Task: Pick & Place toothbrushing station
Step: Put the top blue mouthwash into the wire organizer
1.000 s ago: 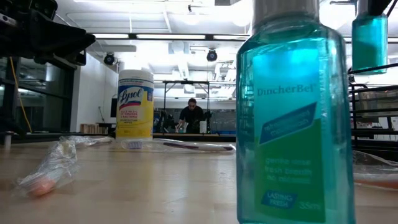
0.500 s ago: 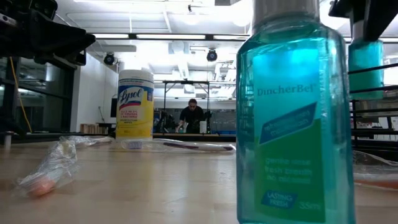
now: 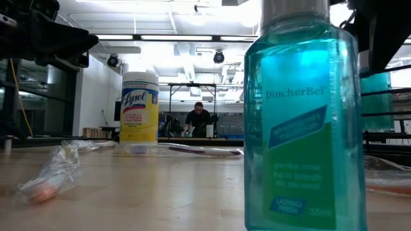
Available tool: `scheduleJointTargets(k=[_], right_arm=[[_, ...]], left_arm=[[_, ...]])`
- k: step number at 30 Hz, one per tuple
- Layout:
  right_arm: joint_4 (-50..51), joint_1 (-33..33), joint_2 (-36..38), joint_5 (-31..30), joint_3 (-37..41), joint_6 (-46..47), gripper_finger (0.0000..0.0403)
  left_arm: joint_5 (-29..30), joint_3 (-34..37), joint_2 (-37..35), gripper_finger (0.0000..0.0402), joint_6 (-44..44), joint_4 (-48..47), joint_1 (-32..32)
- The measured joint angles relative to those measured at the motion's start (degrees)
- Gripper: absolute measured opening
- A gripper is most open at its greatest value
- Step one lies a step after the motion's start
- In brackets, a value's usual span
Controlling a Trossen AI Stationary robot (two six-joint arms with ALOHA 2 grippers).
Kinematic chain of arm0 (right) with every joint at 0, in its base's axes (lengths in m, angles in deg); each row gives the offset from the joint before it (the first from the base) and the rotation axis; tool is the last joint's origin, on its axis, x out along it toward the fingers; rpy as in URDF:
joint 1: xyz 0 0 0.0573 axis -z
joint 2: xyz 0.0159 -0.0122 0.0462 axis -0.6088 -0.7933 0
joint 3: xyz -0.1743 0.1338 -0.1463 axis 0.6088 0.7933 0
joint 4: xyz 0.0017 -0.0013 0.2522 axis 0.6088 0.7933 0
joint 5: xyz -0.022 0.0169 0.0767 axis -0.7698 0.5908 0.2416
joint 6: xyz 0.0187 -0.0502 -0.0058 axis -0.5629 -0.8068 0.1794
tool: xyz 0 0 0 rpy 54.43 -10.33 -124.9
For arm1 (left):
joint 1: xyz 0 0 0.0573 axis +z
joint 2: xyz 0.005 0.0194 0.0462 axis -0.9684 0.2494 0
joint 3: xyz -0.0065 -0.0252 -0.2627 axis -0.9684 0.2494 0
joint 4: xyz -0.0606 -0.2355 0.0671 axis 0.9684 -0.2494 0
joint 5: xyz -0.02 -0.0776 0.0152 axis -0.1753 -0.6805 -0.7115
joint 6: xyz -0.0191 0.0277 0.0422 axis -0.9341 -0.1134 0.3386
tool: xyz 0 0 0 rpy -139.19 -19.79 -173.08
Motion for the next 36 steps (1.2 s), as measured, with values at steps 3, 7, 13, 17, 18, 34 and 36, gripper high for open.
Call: scheduleJointTargets(k=[3,7,13,17,18,34,36], right_arm=[[-2.02,0.05,0.00,0.07,1.51,0.20,0.0090],[-3.85,0.04,0.00,0.40,3.42,0.55,0.0090],[-4.37,0.04,0.00,0.61,3.90,0.57,0.0090],[-4.33,0.02,0.00,0.67,3.90,0.57,0.0090],[-4.34,0.02,0.00,0.73,3.90,0.57,0.0090],[-4.97,0.02,0.00,0.87,3.90,0.61,0.0096],[-5.07,0.02,0.00,0.87,3.90,0.81,0.0093]], left_arm=[[-0.01,0.00,-0.02,0.0103,0.00,0.00,0.00],[0.00,0.00,-0.01,0.0103,0.00,0.00,0.01],[0.00,0.00,-0.02,0.0103,0.00,0.00,0.00],[0.00,0.00,-0.02,0.0103,0.00,0.00,0.00],[-0.02,0.00,0.00,0.0103,0.00,0.00,0.02],[0.00,0.00,-0.02,0.0103,0.00,0.00,0.00],[0.00,0.00,0.00,0.0103,0.00,0.00,0.02]])
